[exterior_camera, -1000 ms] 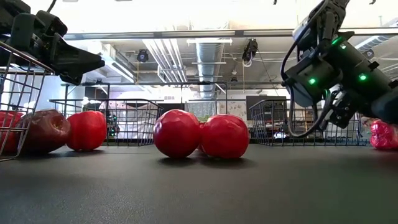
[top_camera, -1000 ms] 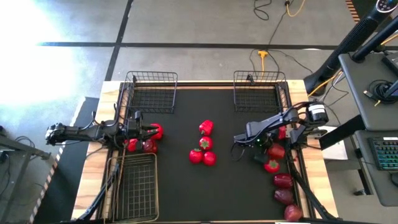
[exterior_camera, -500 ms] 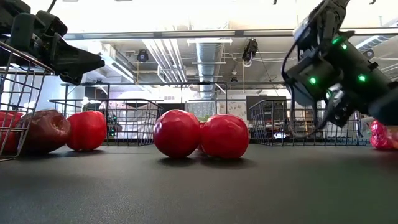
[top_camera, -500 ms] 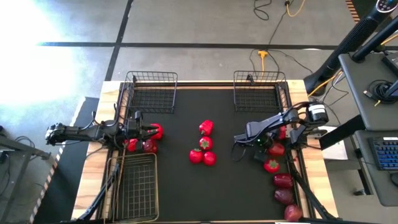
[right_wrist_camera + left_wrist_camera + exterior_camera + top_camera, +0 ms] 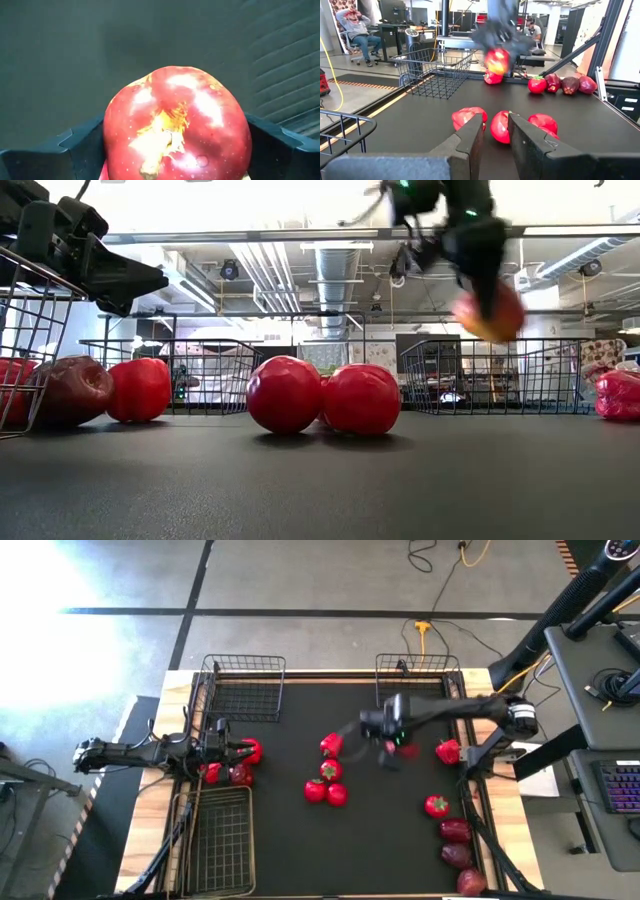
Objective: Sort produce into baskets
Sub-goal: Put the apple into the right black wire basket
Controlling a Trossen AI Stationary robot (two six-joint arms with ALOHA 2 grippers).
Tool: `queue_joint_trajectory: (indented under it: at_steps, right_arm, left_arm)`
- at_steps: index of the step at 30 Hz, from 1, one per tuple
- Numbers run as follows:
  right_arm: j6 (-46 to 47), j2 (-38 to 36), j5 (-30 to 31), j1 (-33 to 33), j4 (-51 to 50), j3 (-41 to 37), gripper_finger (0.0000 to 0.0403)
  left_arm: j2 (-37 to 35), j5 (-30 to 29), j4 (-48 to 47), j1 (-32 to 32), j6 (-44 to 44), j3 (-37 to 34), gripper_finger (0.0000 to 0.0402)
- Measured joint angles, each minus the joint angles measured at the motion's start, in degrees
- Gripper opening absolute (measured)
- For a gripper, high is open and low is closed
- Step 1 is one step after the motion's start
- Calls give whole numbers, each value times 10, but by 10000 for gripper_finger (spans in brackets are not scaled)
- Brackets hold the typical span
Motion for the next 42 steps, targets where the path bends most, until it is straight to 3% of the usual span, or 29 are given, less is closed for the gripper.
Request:
queue_joint_trajectory:
  at_steps: [3, 5, 12, 17, 22, 30, 42]
  right_arm:
    - [-40, 0, 76, -65, 12, 62, 354]
    - [-42, 2, 92, -122, 27, 87, 353]
    - [-41, 27, 82, -338, 61, 96, 354]
    - [-35, 58, 29, -430, 81, 80, 355]
    - [-38, 102, 23, -462, 87, 69, 356]
    - [-32, 156, 20, -463, 91, 46, 356]
    - [-37, 177, 43, -464, 131, -13, 368]
  left_arm:
    - [0, 0, 0, 0, 0, 0, 77]
    - [0, 0, 0, 0, 0, 0, 77]
    - [0, 0, 0, 0, 0, 0, 77]
    - [0, 0, 0, 0, 0, 0, 77]
    - [0, 0, 0, 0, 0, 0, 77]
    - [0, 0, 0, 0, 0, 0, 77]
    - [0, 0, 0, 0, 0, 0, 77]
